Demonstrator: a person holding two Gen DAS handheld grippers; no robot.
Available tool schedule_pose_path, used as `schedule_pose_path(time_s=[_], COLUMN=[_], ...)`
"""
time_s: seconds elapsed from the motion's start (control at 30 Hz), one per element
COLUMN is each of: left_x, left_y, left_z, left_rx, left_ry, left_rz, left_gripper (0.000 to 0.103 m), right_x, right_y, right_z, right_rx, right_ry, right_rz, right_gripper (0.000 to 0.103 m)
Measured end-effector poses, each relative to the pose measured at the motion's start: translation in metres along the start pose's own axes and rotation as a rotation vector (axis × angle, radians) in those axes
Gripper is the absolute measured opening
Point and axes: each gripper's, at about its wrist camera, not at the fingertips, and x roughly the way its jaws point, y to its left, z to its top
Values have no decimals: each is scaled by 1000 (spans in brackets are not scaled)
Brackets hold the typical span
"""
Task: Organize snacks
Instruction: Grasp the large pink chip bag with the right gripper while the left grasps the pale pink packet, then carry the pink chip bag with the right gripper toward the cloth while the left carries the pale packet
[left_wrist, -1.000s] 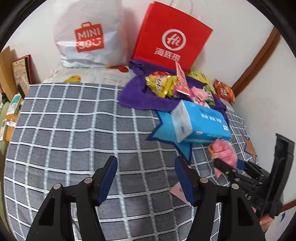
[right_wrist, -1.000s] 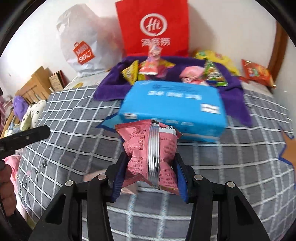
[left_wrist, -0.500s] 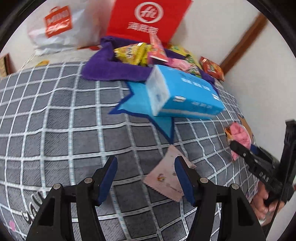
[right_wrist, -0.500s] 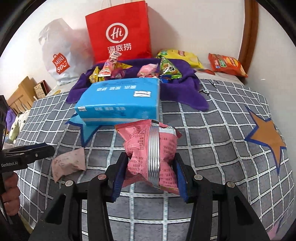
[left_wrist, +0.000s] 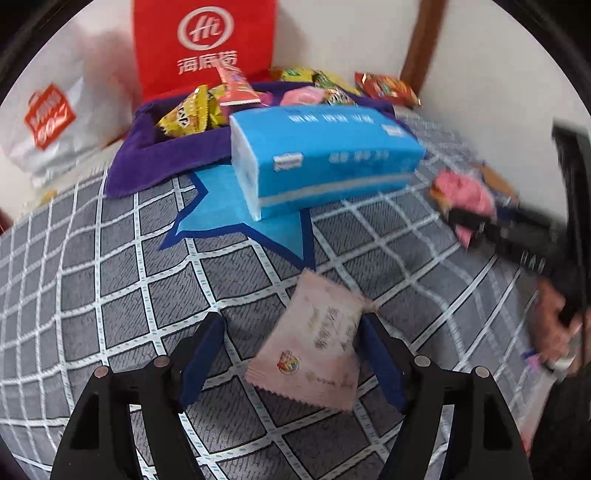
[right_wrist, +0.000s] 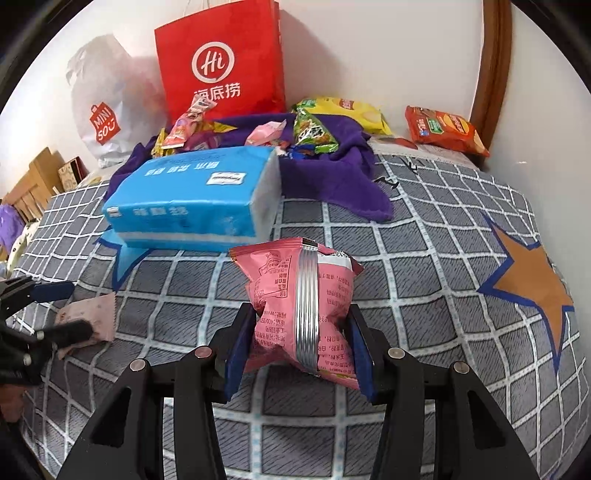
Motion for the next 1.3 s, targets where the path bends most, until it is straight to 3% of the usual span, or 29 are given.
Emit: schedule_pose_path(time_s=[0.07, 0.17, 0.3, 0.33, 0.53, 0.7, 1.17, 1.23, 1.3], left_x=[-2, -6, -14, -14, -4, 2, 5, 4, 2], left_y=[-5, 2, 22, 29, 50, 47, 46, 47, 49], left_z=[-2, 2, 7, 6, -1, 0, 1, 1, -1], left_rx=[33, 0, -75, -103, -201, -190, -189, -196, -206], left_ry=[-29, -36, -75, -85, -96, -90, -88, -91, -104], left_rz=[29, 56, 238, 254, 210, 188, 186, 178, 162], left_gripper=[50, 50, 50, 50, 52, 53, 57, 57, 50], right_x=[3, 5, 8, 9, 16, 25, 27, 27, 27], right_y=[1, 5, 11, 12, 5, -3, 1, 1, 0], right_z=[1, 2, 3, 3, 4, 6, 6, 6, 6], right_rx=[-13, -39, -81, -86, -48, 4, -15, -11, -10], right_ry=[-9, -20, -26, -24, 3, 47, 53, 53, 53], right_rz=[-10, -32, -59, -60, -22, 27, 6, 6, 7], right_gripper=[49, 50, 50, 50, 50, 50, 54, 55, 55])
